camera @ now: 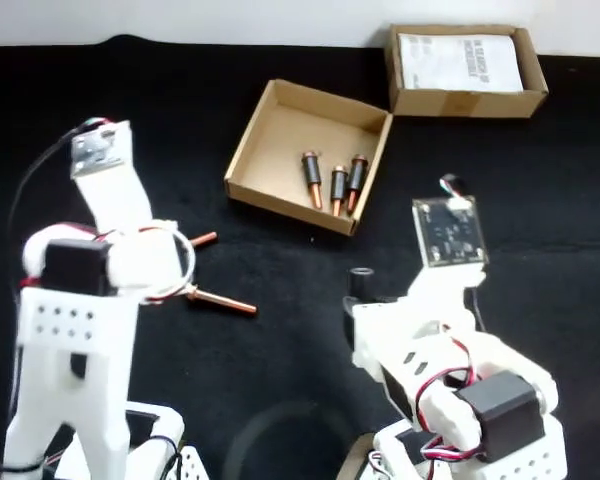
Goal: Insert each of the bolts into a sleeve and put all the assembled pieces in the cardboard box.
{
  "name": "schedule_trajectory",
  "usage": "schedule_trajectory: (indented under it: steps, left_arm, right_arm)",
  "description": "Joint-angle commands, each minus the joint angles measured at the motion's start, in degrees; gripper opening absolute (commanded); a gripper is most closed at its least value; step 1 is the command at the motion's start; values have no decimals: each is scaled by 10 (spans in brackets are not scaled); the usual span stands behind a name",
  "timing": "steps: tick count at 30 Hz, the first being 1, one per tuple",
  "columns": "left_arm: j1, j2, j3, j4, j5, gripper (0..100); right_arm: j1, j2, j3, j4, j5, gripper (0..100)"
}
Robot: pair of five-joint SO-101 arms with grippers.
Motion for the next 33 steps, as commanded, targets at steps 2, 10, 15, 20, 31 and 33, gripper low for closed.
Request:
schedule_trajectory:
  steps: [2,10,15,20,31,33]
  left_arm:
    - [46,43,-15,8,35,10]
    - [69,156,11,9,36,10]
    - [52,271,5,3,36,10]
    - [51,387,-14,-25,36,10]
    - [45,561,-175,-21,178,88]
    - [48,580,-189,-21,201,179]
  right_arm:
    - [36,-50,59,-24,-6,6]
    - [81,-77,116,-44,-5,6]
    - [81,-77,118,-55,-4,6]
    - [81,-76,119,-56,-3,6]
    - [81,-75,119,-56,-3,6]
    - [81,-75,119,-55,-3,6]
